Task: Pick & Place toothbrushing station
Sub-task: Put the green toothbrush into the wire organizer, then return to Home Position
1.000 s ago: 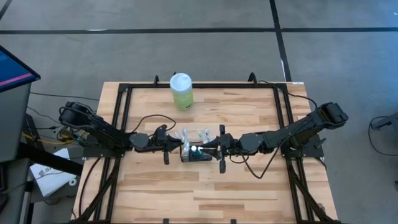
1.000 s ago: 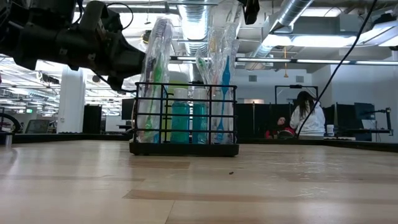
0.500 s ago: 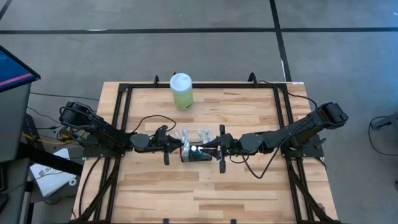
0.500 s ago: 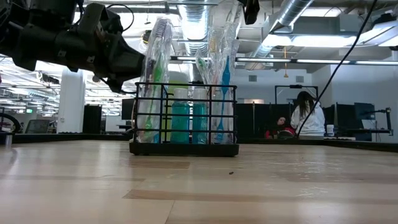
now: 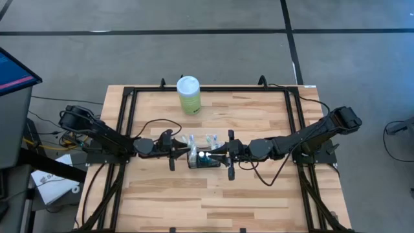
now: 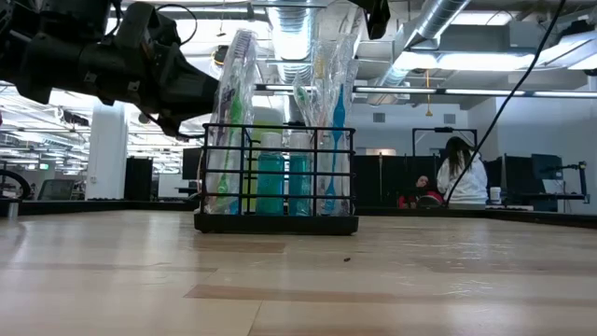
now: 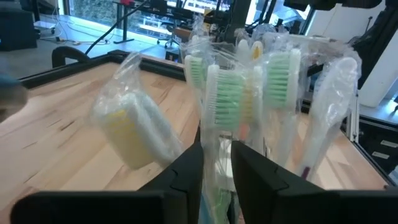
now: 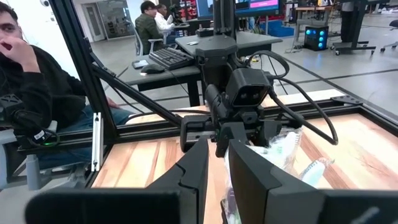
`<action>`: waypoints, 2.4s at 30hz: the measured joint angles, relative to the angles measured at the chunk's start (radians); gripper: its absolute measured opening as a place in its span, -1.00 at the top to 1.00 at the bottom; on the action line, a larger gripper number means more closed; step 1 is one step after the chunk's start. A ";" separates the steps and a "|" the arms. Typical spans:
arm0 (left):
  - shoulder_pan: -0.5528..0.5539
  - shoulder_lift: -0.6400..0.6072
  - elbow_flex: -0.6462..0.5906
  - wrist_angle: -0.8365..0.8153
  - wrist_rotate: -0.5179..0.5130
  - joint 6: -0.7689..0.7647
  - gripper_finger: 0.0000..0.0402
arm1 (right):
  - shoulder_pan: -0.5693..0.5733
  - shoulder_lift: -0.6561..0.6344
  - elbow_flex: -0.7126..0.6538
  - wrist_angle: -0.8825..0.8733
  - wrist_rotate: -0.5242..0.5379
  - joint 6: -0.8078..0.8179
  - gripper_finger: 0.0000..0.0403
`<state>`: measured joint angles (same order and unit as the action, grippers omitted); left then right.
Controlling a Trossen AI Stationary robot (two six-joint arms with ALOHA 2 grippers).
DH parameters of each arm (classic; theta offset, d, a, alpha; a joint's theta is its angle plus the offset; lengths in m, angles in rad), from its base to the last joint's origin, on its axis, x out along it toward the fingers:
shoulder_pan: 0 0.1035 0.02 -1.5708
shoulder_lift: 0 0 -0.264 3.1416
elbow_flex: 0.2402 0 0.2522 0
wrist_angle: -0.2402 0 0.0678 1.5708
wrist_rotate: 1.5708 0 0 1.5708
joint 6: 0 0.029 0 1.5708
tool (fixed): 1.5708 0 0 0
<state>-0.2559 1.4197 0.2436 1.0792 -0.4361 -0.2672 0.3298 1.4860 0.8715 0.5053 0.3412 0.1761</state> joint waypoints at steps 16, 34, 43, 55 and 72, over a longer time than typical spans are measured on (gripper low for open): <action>-0.041 -0.217 -0.141 -0.002 0.019 -0.026 0.62 | -0.011 -0.001 0.000 0.002 0.000 -0.027 0.72; 0.008 -0.560 -0.218 -0.023 0.000 0.124 0.62 | -0.057 -0.213 0.000 -0.284 -0.001 -0.113 0.72; 0.108 -0.650 -0.224 -0.078 0.104 0.128 0.62 | -0.158 -0.377 -0.110 -0.348 0.004 -0.128 0.72; 0.171 -0.890 -0.224 -0.423 0.128 0.053 0.62 | -0.316 -0.589 -0.291 -0.328 -0.002 -0.158 0.72; 0.171 -1.169 -0.223 -0.774 0.095 0.052 0.62 | -0.460 -0.789 -0.529 -0.231 -0.109 -0.131 0.72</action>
<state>-0.0845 0.2508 0.0204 0.3051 -0.3408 -0.2149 -0.1298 0.6970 0.3421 0.2740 0.2326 0.0448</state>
